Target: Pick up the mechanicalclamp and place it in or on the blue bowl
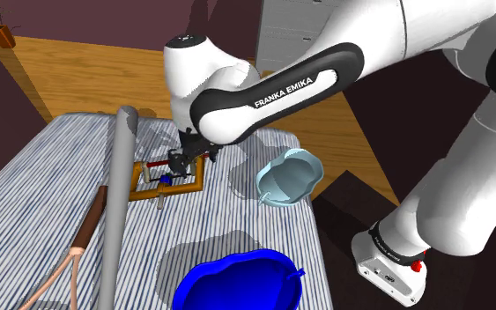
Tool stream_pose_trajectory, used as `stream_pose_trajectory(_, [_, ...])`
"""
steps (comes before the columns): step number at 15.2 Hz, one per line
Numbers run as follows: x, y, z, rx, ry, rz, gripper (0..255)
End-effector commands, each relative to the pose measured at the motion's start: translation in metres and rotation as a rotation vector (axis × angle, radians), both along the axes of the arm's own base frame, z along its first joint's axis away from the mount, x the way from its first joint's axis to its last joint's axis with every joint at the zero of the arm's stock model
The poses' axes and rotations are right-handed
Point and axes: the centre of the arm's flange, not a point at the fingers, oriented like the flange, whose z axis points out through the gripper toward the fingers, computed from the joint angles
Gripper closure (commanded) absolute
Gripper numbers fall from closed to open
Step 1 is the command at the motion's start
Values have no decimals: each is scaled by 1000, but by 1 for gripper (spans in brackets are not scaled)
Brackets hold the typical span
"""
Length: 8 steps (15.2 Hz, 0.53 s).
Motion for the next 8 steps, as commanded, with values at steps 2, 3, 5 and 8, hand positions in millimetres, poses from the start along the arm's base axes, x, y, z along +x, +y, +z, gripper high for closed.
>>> stream_pose_trajectory(2, [15, 31, -23, -6, -3, 4, 0])
stream_pose_trajectory(3, [21, 41, -30, -8, -3, 5, 0])
stream_pose_trajectory(5, [32, 61, -45, -11, -5, 8, 0])
stream_pose_trajectory(8, [48, 90, -67, -17, -7, 12, 0])
